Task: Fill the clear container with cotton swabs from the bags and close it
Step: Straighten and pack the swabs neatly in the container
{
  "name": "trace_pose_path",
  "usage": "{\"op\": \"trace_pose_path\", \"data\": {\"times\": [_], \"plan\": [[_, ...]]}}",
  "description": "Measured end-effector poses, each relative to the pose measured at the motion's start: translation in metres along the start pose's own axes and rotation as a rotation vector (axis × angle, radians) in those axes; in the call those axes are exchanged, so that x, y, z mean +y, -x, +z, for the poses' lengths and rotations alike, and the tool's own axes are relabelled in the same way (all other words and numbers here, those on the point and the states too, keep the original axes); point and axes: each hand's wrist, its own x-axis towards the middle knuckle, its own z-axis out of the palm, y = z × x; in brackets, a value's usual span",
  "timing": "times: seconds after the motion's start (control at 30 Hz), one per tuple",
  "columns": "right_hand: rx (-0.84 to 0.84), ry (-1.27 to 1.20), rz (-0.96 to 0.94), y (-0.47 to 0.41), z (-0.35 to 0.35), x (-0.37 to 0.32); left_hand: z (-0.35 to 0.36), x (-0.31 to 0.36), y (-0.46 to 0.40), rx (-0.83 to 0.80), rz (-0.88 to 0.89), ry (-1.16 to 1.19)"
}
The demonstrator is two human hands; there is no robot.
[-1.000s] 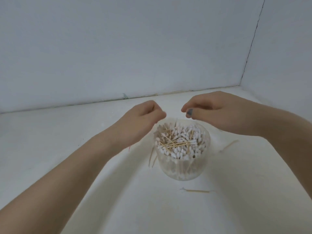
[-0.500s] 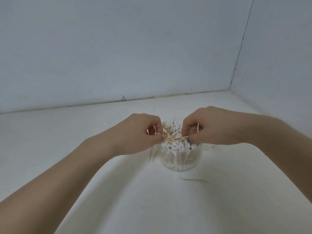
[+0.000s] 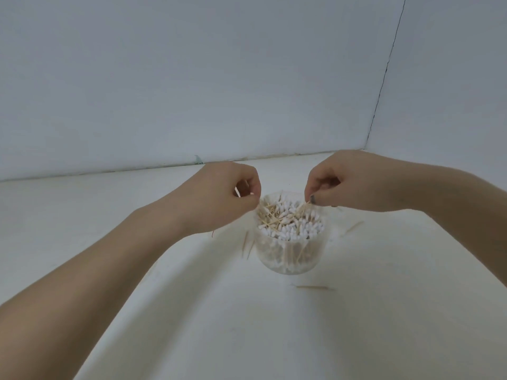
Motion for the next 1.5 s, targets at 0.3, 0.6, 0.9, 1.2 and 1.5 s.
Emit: {"op": "trace_pose_path", "data": {"times": [0.3, 0.6, 0.9, 1.2, 1.5], "plan": [[-0.005, 0.233, -0.064, -0.007, 0.004, -0.026, 0.015, 0.004, -0.009, -0.052, 0.047, -0.129], [-0.029, 0.366, -0.12, -0.011, -0.001, -0.039, -0.011, 0.012, -0.013, -0.095, 0.117, -0.238], [-0.051, 0.374, -0.106, -0.017, 0.014, -0.033, 0.015, 0.012, -0.025, -0.209, 0.086, -0.248], [0.059, -0.305, 0.008, -0.009, 0.034, 0.007, 0.02, -0.014, -0.014, -0.088, -0.056, 0.244], [0.405, -0.382, -0.02, -0.006, 0.075, 0.019, 0.05, -0.017, -0.01, 0.032, -0.241, 0.528]]}}
